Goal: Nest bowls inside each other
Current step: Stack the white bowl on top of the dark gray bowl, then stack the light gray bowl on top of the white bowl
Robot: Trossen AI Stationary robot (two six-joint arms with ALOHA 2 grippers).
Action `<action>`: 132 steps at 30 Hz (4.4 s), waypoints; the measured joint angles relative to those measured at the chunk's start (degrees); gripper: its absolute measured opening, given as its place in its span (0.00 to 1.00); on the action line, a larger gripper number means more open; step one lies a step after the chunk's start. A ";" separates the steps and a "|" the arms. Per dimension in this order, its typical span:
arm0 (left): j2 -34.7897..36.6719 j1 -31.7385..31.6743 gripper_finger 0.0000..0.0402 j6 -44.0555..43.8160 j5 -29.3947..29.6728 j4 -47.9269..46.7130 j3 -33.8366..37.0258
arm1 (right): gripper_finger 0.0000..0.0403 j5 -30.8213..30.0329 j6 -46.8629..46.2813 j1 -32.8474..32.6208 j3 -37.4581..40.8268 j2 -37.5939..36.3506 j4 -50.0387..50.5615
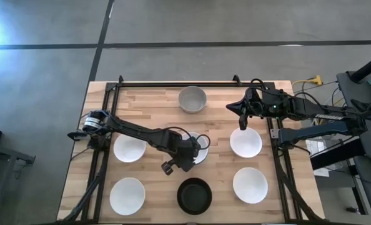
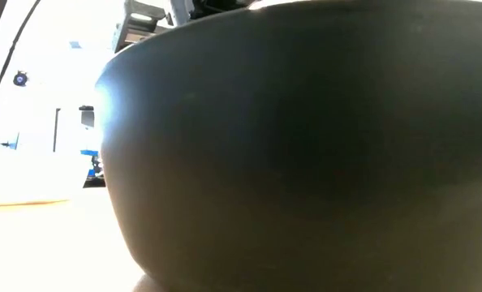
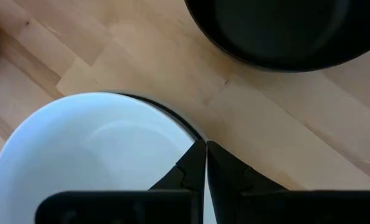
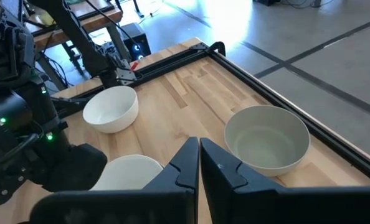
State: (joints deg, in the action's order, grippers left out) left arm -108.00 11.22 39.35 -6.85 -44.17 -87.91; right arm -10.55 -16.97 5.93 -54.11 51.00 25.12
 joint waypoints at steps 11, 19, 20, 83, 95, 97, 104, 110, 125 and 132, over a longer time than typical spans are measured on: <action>13.88 -5.44 0.00 -16.37 8.28 -0.04 1.38 | 0.02 3.01 -3.21 -0.04 0.00 -0.02 9.59; 32.46 -12.31 0.00 -34.15 10.73 11.16 18.37 | 0.02 -0.58 -4.81 0.13 2.90 0.54 8.74; 35.34 -12.77 0.00 -36.06 10.83 14.54 21.76 | 0.02 -1.42 -6.30 0.35 3.55 0.95 5.95; 66.85 -14.49 0.00 -62.45 33.99 72.23 64.54 | 0.35 14.03 46.36 21.75 -45.09 74.29 31.69; 67.87 -14.49 0.00 -62.95 33.97 72.29 64.49 | 0.04 13.90 38.01 21.54 -45.09 73.19 31.92; 68.25 -14.49 0.00 -62.95 33.94 72.26 64.49 | 0.03 14.57 36.93 21.31 -45.09 71.96 32.01; 69.97 -14.49 0.00 -62.61 33.94 72.29 64.47 | 0.02 19.42 32.25 18.75 -45.09 63.16 33.37; 71.04 -14.49 0.00 -62.45 33.94 72.24 64.47 | 0.02 23.07 27.57 12.55 -45.03 53.55 33.01; 72.32 -14.51 0.00 -55.41 33.94 72.16 64.49 | 0.02 19.46 21.44 -13.39 -44.85 49.15 29.81; 74.77 -14.51 0.00 -55.43 33.92 72.05 64.49 | 0.02 9.63 18.04 -19.35 -44.74 54.76 30.30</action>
State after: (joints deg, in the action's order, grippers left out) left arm -33.23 -3.29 -16.08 27.07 27.88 -23.42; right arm -0.92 1.07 -13.41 -98.85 105.76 55.43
